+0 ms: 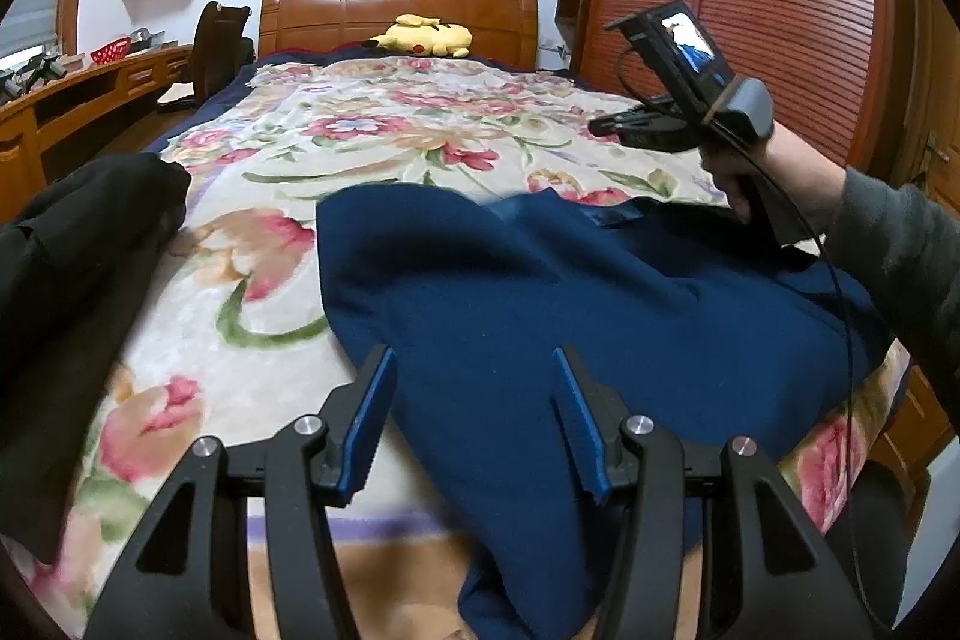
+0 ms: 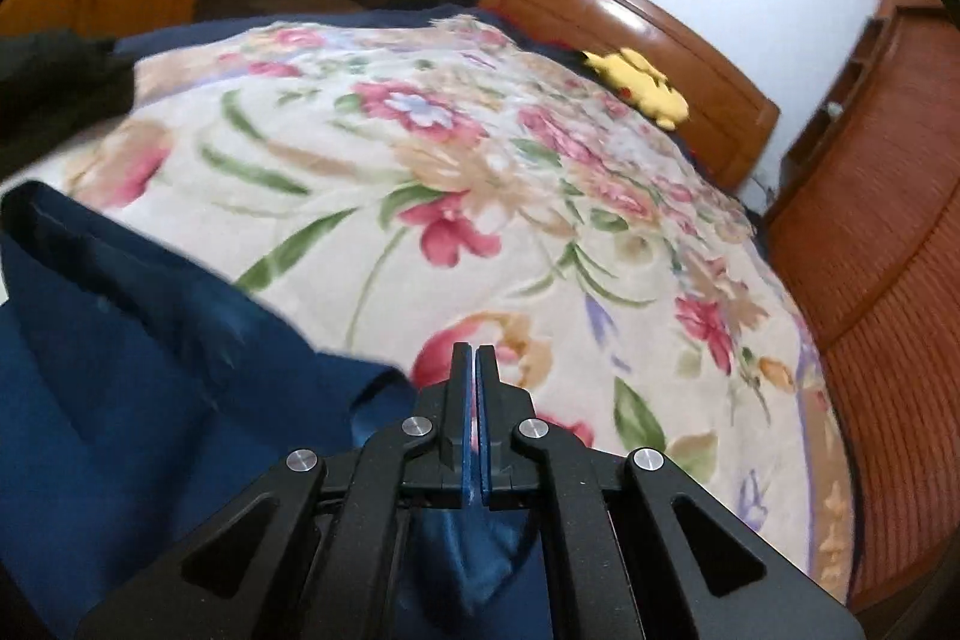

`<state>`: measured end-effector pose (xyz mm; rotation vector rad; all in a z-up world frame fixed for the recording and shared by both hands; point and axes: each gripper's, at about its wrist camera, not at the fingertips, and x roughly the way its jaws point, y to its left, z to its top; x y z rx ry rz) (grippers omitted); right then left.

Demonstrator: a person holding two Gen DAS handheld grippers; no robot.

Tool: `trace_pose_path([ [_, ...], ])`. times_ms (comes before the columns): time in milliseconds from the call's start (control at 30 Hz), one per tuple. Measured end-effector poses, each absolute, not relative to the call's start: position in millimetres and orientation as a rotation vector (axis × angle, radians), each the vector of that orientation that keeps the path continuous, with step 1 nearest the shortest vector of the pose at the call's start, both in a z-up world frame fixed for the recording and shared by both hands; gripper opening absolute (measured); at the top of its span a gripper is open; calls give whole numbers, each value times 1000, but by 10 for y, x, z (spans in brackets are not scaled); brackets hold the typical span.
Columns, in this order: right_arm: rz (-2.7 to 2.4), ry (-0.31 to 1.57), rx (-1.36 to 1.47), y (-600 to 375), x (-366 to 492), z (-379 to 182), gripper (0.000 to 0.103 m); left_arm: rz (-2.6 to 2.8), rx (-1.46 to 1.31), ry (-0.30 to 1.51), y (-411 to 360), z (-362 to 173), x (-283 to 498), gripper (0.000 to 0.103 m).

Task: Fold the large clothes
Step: 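Fold the jacket over with the right gripper and release it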

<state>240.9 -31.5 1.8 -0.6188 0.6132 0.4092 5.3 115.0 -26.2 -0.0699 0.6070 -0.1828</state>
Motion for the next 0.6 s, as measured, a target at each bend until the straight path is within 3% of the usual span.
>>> trace_pose_path([
  [300,484,618,-568,-525,2036,249,2,-166,-64,569,1106,-176,-3,52],
  [367,497,614,-554,-683,1827,326,14,-172,-64,558,1071,-145,-20,52],
  [433,501,617,-547,-886,1621,378,41,-181,-60,549,1020,-122,-36,52],
  [500,493,623,-546,-1099,1432,390,53,-191,-56,545,964,-107,-43,52],
  [600,479,657,-570,-1369,1251,345,55,-211,-46,542,845,-88,-47,52],
])
